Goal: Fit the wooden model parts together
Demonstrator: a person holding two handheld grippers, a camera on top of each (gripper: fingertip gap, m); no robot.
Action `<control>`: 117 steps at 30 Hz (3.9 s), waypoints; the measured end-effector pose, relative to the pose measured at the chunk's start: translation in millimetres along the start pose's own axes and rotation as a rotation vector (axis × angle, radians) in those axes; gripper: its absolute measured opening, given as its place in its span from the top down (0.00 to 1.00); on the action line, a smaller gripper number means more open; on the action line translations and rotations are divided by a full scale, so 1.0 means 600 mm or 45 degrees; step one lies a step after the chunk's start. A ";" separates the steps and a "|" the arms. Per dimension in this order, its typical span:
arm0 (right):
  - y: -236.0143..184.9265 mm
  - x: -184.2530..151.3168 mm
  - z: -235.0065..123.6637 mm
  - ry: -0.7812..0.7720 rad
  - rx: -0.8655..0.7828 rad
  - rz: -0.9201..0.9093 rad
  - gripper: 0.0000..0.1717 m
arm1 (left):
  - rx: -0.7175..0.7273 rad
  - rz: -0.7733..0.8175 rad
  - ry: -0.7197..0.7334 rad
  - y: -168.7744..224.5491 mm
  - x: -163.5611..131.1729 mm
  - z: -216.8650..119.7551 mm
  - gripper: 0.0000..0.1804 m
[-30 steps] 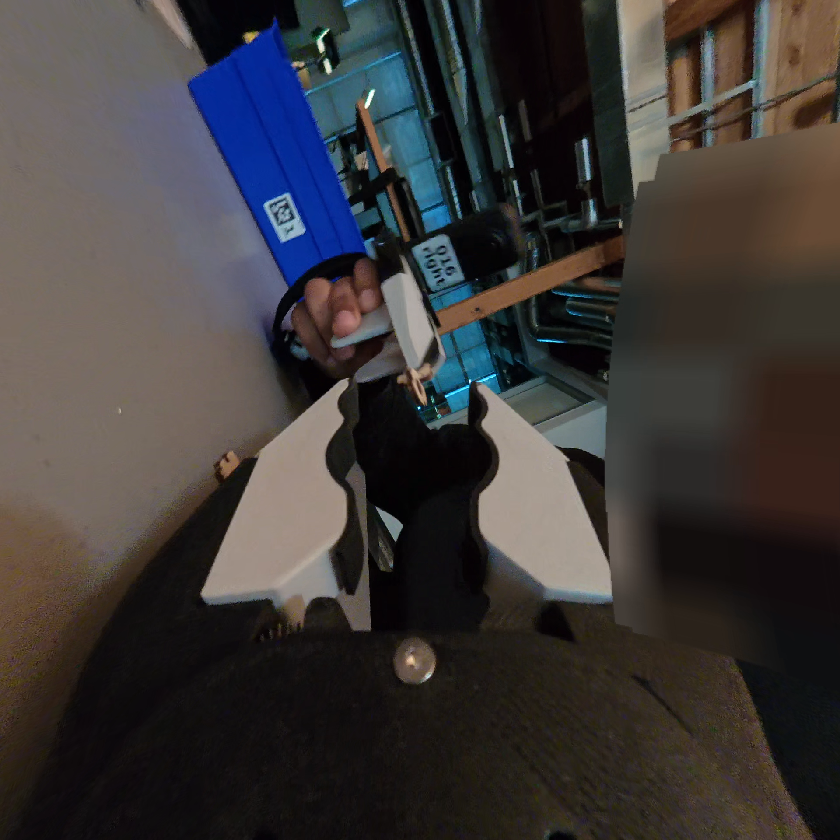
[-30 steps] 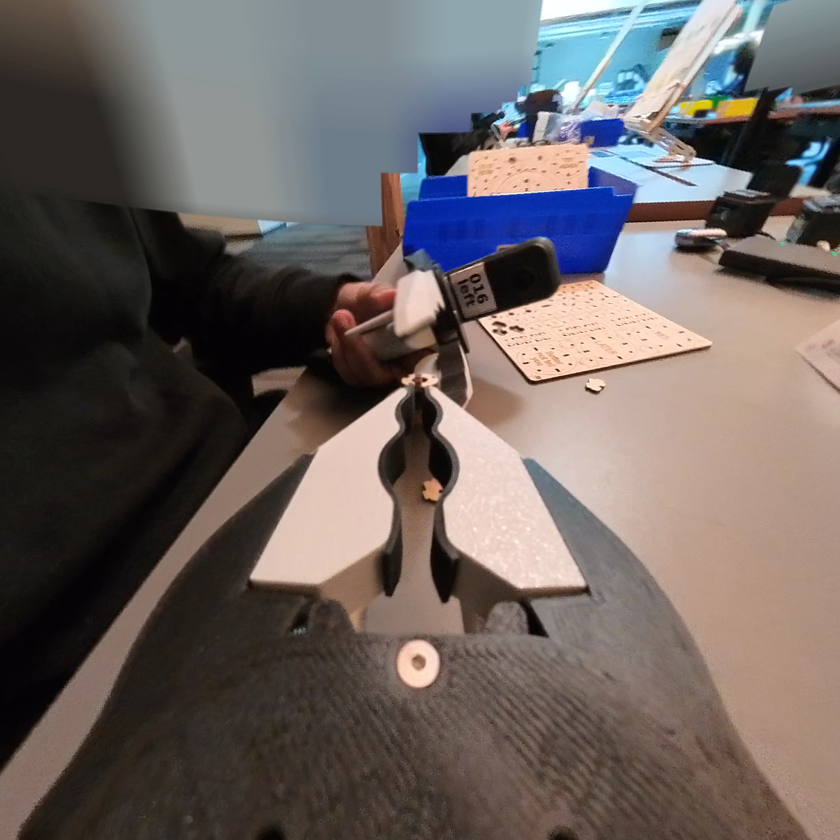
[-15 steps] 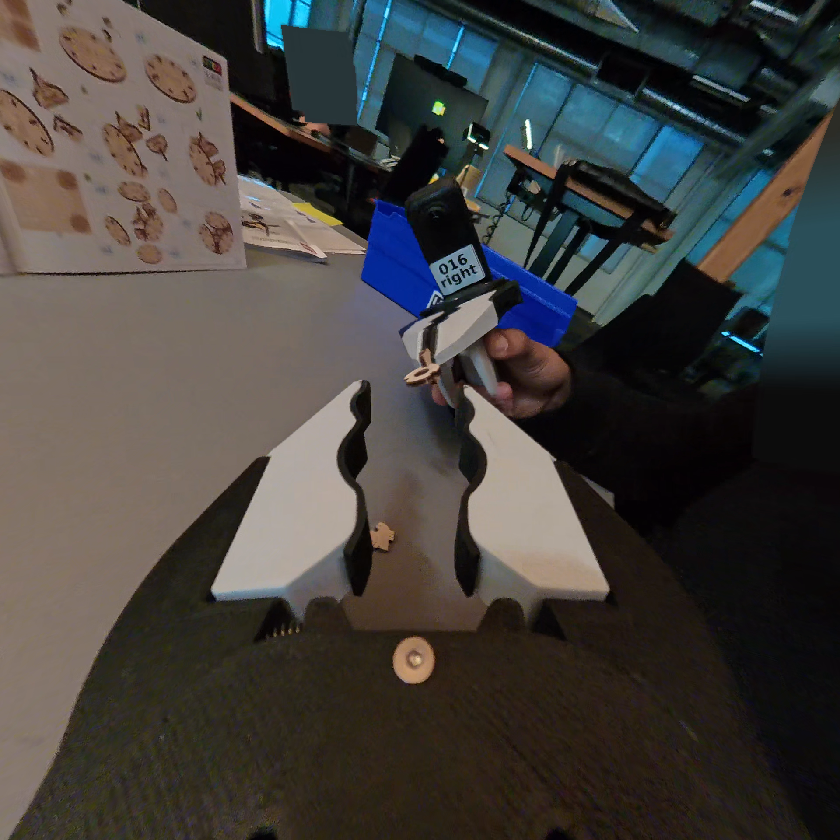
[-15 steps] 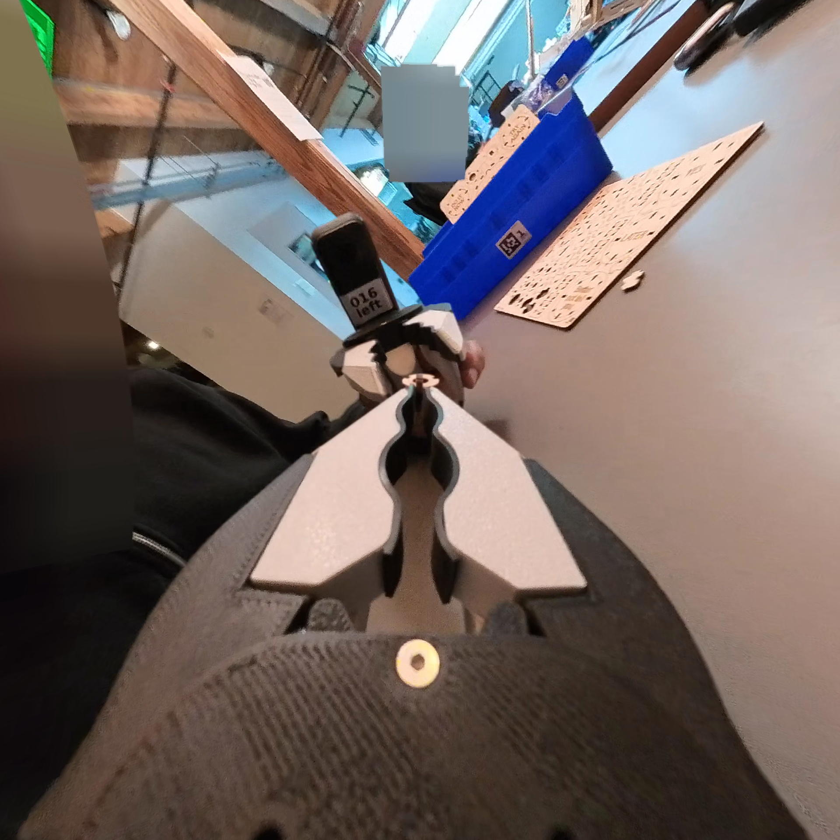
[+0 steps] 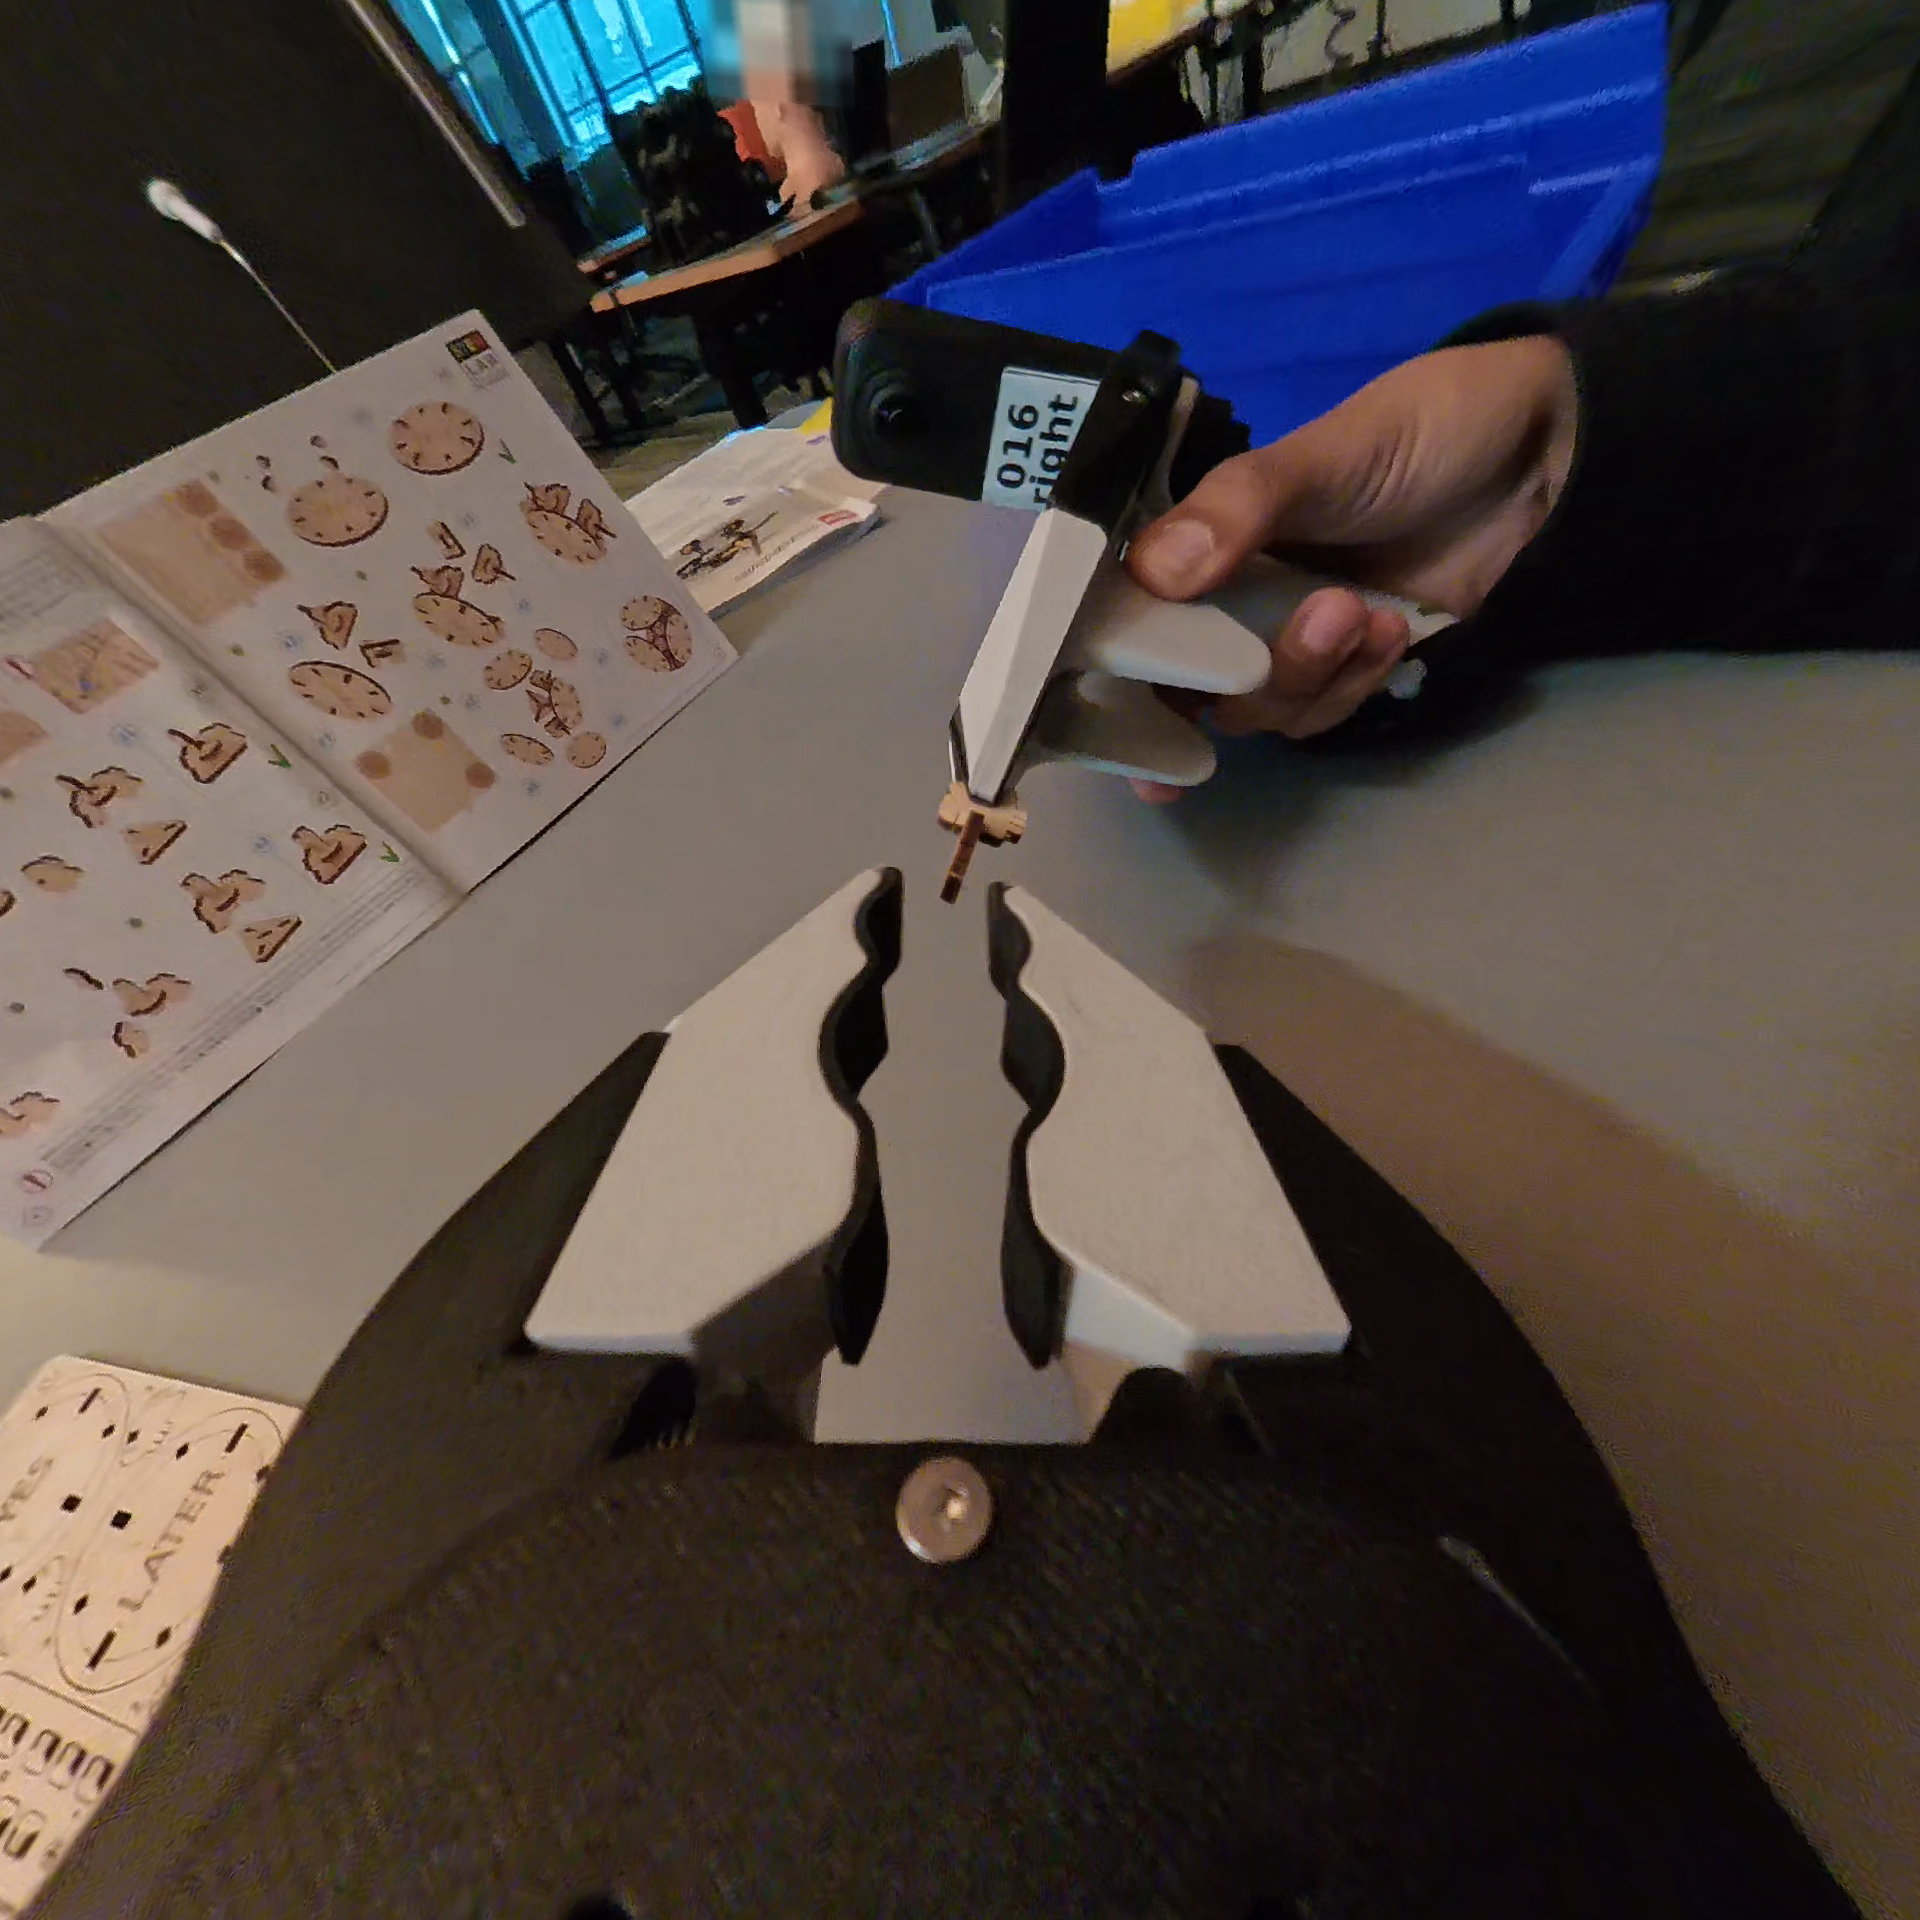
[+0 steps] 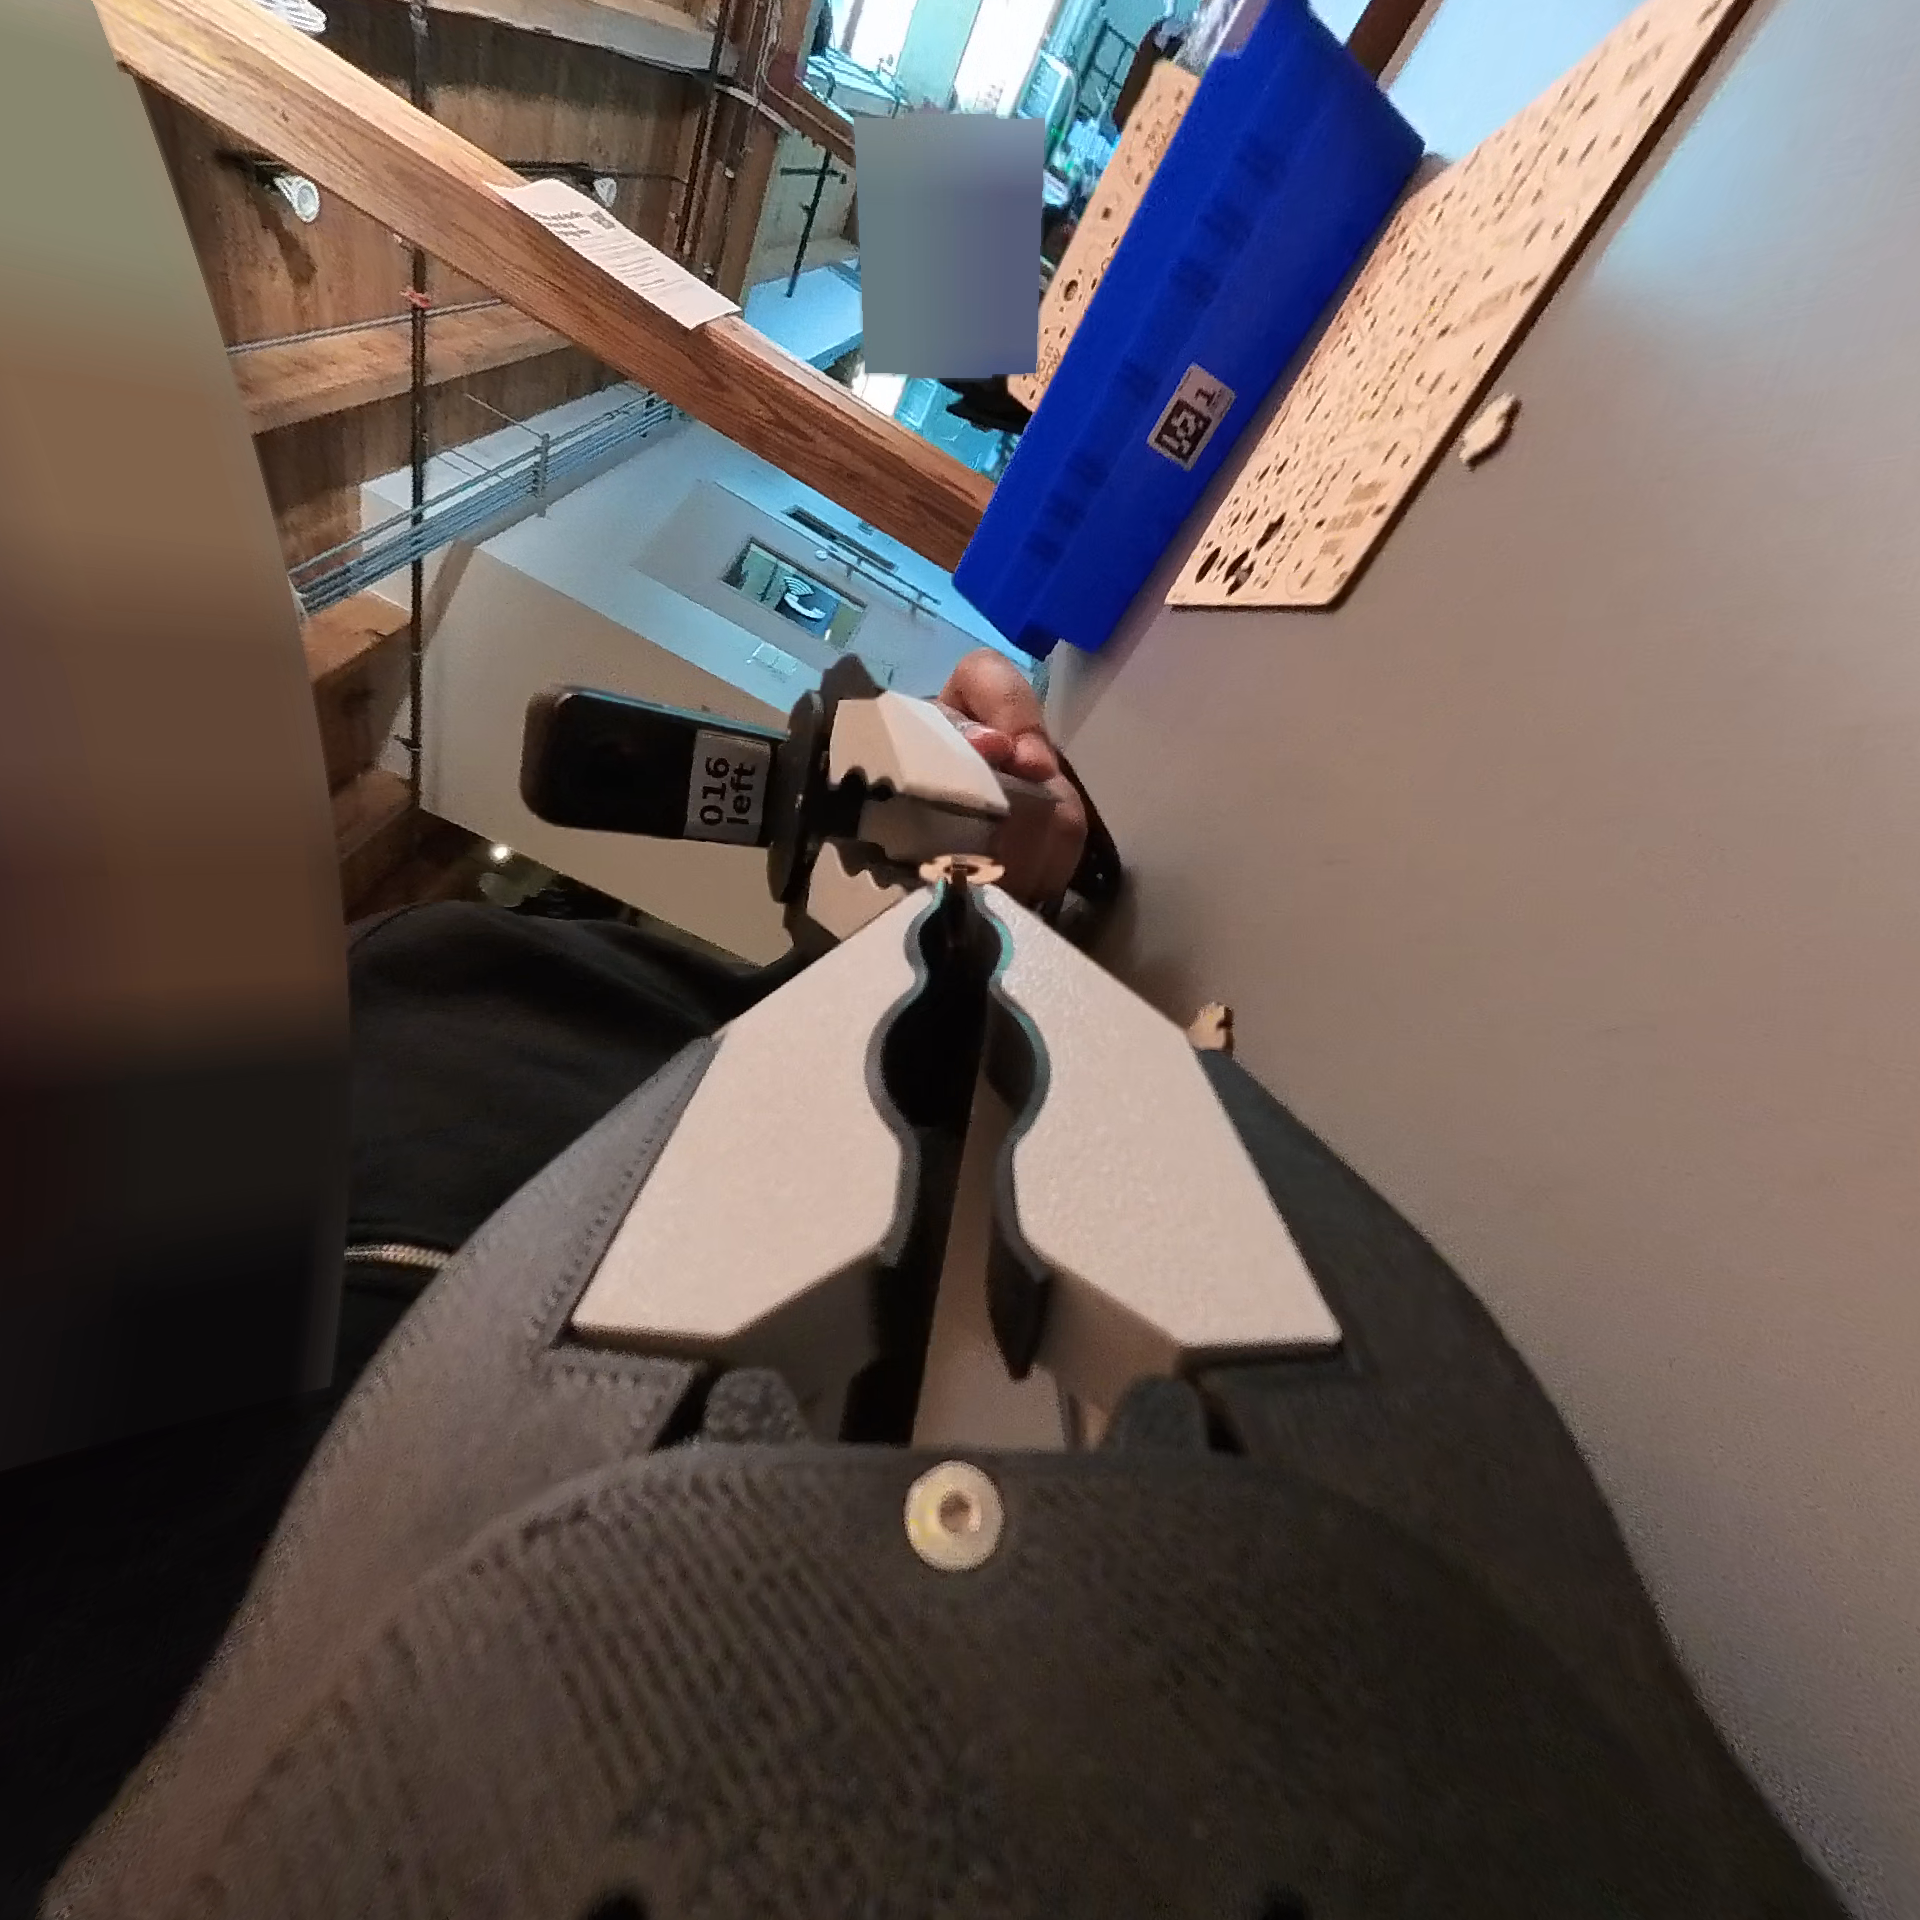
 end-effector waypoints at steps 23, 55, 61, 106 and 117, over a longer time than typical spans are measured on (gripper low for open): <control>0.025 -0.013 -0.005 -0.084 -0.131 0.039 1.00 | -0.069 0.252 -0.193 0.021 -0.026 0.012 1.00; 0.001 0.006 -0.006 -0.064 -0.158 -0.396 1.00 | -0.172 -0.049 -0.259 0.002 -0.023 -0.017 0.84; 0.004 0.005 -0.006 -0.125 -0.223 -0.528 1.00 | -0.215 0.001 -0.457 0.028 -0.051 -0.006 0.83; 0.034 -0.020 -0.007 -0.560 -0.583 -1.183 0.93 | -0.161 -0.045 -0.472 0.021 -0.052 -0.005 1.00; 0.018 -0.006 -0.007 -0.412 -0.501 -1.115 0.87 | -0.102 0.027 -0.600 0.023 -0.069 0.002 0.94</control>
Point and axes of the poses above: each gripper's, where its closed fingertips meet, z out along the fingers, x out of its top, y = z × x across the jaws, the point moved 7 cm from there along -z, back along the fingers, and after that the axes turned 14 degrees about y, right-handed, at the moved point
